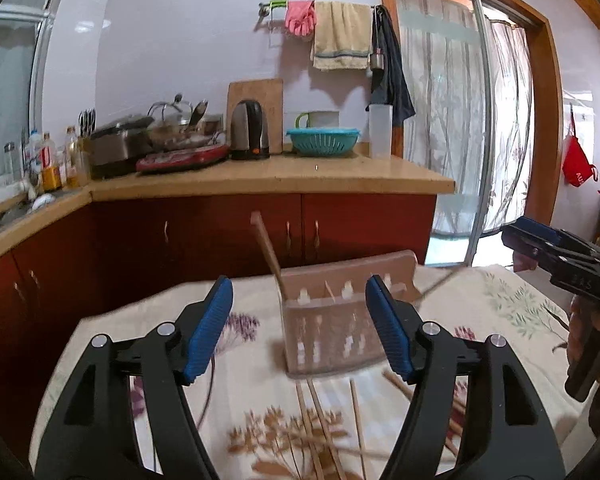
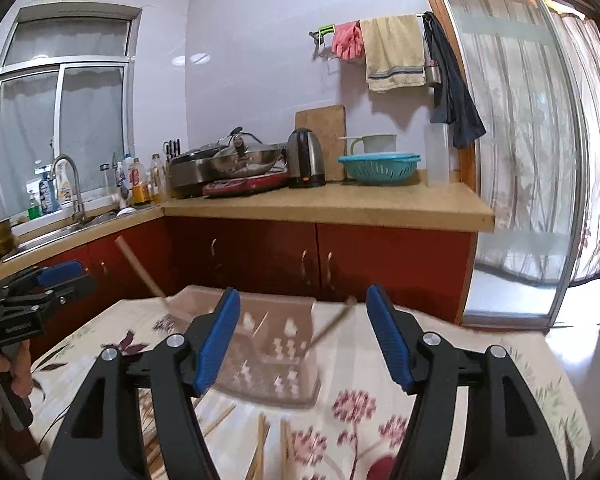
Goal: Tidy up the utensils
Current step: 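Move both tools back down to the loose chopsticks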
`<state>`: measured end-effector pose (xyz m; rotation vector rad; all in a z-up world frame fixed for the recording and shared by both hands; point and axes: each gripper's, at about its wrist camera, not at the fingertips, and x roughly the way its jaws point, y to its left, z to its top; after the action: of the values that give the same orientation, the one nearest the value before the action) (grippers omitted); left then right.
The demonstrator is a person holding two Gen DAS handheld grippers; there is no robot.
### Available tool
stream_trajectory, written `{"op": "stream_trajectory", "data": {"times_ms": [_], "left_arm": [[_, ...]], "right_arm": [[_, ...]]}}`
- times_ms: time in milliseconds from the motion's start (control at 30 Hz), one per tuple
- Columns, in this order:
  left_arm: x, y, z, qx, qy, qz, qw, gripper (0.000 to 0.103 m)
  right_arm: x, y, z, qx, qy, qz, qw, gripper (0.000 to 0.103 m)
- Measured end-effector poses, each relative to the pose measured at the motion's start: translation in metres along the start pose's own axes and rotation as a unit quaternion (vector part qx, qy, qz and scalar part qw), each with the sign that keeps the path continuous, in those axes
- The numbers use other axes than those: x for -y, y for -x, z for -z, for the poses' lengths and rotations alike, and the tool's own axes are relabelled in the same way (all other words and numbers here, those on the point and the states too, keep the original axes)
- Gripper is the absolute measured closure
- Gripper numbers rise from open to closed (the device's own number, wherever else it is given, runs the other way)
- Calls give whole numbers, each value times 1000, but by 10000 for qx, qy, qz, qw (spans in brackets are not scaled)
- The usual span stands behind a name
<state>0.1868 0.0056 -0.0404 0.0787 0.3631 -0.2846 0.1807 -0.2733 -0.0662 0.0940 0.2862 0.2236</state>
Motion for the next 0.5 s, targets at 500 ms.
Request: {"op": "stream_trajectory", "data": {"times_ms": [500], "left_arm": [[1, 44, 89, -591, 177, -383, 9974, 36]], "right_arm": [[-32, 38, 119, -852, -71, -751, 9935, 58]]}}
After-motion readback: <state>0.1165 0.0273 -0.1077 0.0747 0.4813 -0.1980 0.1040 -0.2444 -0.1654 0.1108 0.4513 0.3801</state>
